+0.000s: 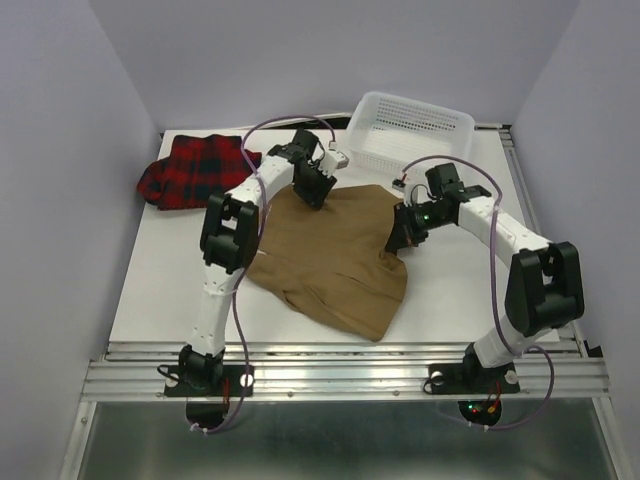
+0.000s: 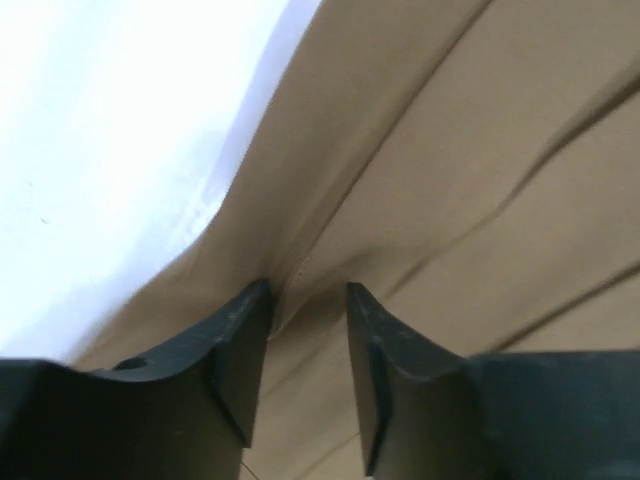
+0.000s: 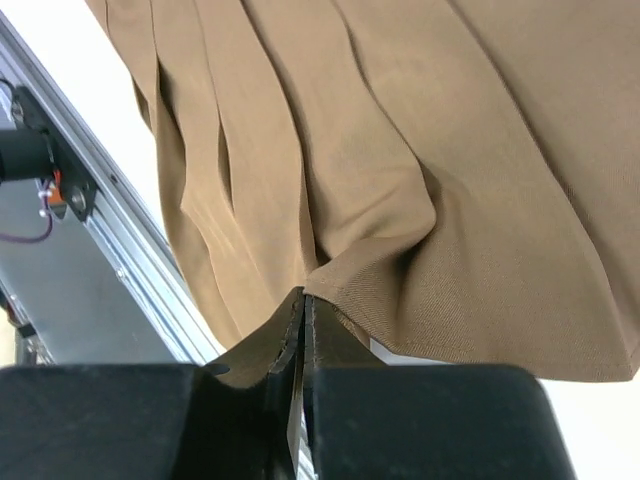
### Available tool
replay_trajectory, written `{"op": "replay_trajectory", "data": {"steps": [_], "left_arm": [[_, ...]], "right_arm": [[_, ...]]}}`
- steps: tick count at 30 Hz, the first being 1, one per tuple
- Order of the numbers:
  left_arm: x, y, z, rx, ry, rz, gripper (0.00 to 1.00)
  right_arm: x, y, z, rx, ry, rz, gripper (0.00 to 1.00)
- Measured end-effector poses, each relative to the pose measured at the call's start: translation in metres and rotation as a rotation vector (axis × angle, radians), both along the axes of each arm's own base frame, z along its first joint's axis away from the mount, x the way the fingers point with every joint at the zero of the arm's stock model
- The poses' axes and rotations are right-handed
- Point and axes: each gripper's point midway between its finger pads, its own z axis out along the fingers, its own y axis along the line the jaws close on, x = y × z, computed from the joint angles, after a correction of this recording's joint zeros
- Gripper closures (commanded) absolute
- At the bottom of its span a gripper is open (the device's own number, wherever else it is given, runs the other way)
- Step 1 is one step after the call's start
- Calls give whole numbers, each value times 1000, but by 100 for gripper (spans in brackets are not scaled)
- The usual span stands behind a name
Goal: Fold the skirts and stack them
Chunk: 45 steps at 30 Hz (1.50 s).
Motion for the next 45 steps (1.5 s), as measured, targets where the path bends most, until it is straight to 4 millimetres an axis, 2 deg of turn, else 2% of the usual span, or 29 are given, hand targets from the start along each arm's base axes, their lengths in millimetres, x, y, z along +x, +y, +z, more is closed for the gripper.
{"op": "replay_trajectory", "data": {"steps": [1,3,4,5,6,7,8,10,12,14,16,20,23,27,31,33,37,41,45], "left_arm": [[-9,2,3,-9,11,2,43],[-29,16,18,-27,21,24,39],[-44,32,29,-26,32,47,39],[-51,41,42,-30,25,64,38],[-59,57,61,-37,2,92,38],[-62,66,79,-48,-28,108,38],[-61,77,94,-54,-67,132,38],[-62,100,124,-61,-136,183,40],[-61,115,133,-63,-161,223,41],[-60,124,126,-59,-142,249,41],[-61,132,100,-47,-75,282,43],[-64,144,53,-28,54,333,44],[-68,151,32,-38,125,364,44],[-67,160,28,-71,156,399,44],[-65,164,29,-102,164,415,45],[-65,161,28,-123,173,408,45],[-66,154,19,-152,203,393,45],[-68,151,10,-162,233,392,46],[-69,150,7,-166,244,397,51]], "right_arm": [[1,1,1,5,-6,-2,93],[7,3,0,15,-7,-16,83],[9,4,-1,17,-8,-18,78],[13,5,-4,23,-7,-27,74],[14,6,-7,24,4,-30,65],[17,7,-11,26,9,-32,64],[18,8,-16,28,23,-36,53],[22,9,-27,26,45,-40,41],[21,10,-39,21,83,-53,30],[19,10,-49,19,114,-61,24],[14,9,-59,18,146,-72,20],[9,12,-63,41,180,-80,19],[12,16,-59,71,178,-84,19],[15,21,-50,107,169,-90,23],[18,26,-26,164,144,-99,25],[20,31,-11,211,126,-97,26],[26,40,5,299,122,-100,26],[27,45,1,339,143,-107,26],[32,45,-23,317,183,-125,25]]}}
